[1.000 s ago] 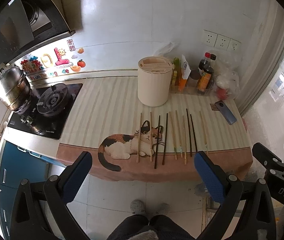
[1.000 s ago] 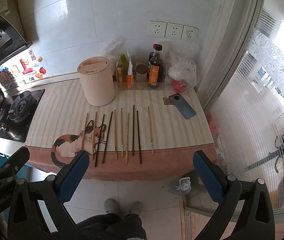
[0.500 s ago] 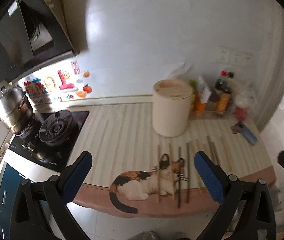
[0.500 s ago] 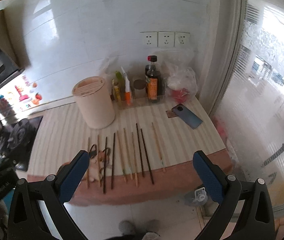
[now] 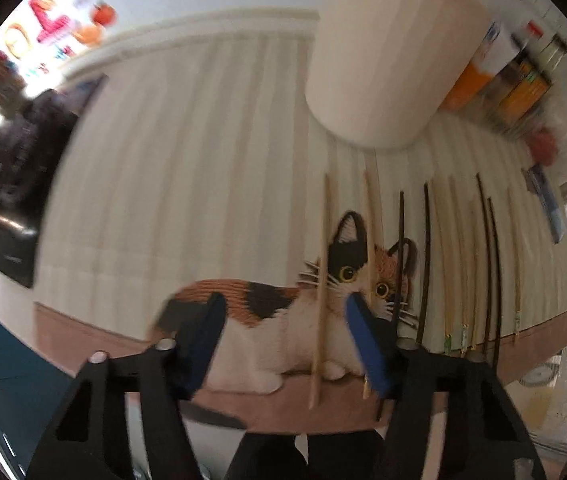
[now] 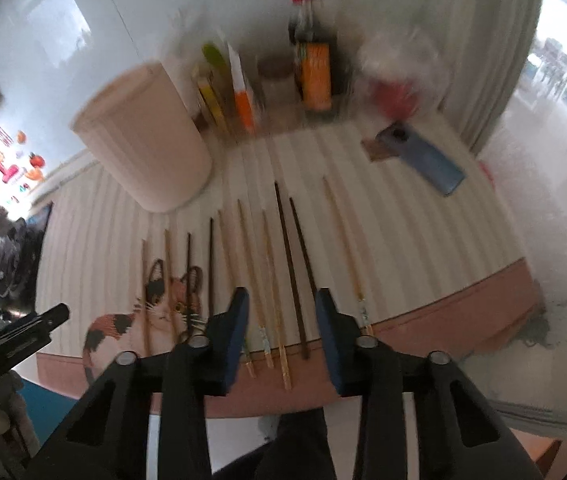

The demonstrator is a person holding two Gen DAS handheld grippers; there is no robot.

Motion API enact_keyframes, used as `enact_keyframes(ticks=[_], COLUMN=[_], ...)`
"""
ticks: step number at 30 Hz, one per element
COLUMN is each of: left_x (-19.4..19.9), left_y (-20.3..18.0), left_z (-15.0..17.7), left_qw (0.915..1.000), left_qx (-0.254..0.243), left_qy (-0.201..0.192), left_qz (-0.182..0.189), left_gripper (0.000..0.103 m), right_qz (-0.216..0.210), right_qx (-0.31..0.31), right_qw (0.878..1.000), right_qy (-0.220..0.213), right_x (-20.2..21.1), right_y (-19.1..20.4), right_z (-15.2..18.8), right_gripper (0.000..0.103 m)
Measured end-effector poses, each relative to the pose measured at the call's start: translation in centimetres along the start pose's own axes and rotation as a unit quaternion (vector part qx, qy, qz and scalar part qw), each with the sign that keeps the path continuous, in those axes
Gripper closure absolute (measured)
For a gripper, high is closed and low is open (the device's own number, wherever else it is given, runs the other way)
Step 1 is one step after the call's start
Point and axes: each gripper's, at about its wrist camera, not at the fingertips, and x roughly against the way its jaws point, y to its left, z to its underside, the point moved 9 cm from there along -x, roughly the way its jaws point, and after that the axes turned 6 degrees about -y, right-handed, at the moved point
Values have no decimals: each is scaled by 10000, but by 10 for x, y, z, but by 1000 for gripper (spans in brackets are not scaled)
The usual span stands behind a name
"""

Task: Organize utensils
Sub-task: 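Grasp a light wooden chopstick with the left tool while the right tool grasps a dark chopstick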

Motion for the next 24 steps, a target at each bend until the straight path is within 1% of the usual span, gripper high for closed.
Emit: enact_keyframes(ticks=[1, 2, 5, 8, 9, 11, 12, 14, 15, 17, 18, 21, 24], left_x=[-12, -23, -57, -76, -78, -82, -84, -84, -84, -86, -87, -89, -93], left_y=[-5, -10, -20, -21, -21, -20, -21, -24, -26, -32, -34, -30, -23], left_z=[2, 2, 12, 21, 23, 26, 27, 30, 30, 33, 33, 36, 38], left_qw=[9999, 9996, 9978, 9958, 9955, 9951, 9950, 9954, 9953, 9951, 9948, 9943, 9944], left_qx=[-22, -37, -14, -13, -11, 2, -1, -24, -50, -144, -144, 49, 124], left_qy=[133, 262, 668, 909, 941, 973, 983, 940, 944, 962, 990, 1057, 1046], left_qz=[17, 36, 55, -74, -94, -190, -198, -209, -208, -182, -179, -112, -97], left_gripper=[56, 60, 61, 61, 61, 65, 69, 73, 77, 93, 98, 98, 98], right_qz=[52, 78, 30, -45, -76, -82, -83, -102, -94, -80, -58, 84, 214], right_qx=[46, 78, 153, 212, 200, 259, 302, 429, 510, 648, 694, 849, 947], right_qw=[9999, 9995, 9974, 9957, 9952, 9937, 9928, 9907, 9894, 9870, 9857, 9789, 9735], right_qy=[148, 281, 703, 896, 951, 1089, 1156, 1289, 1355, 1472, 1534, 1858, 2070], right_x=[-15, -27, -64, -84, -91, -104, -111, -124, -130, -141, -146, -164, -175], right_y=[-4, -7, -14, -18, -21, -24, -26, -26, -25, -23, -21, -22, -24], right_z=[-1, -2, -4, -8, -11, -16, -18, -22, -23, -24, -23, -14, -4], right_gripper=[73, 73, 73, 73, 73, 73, 73, 73, 73, 73, 73, 73, 73])
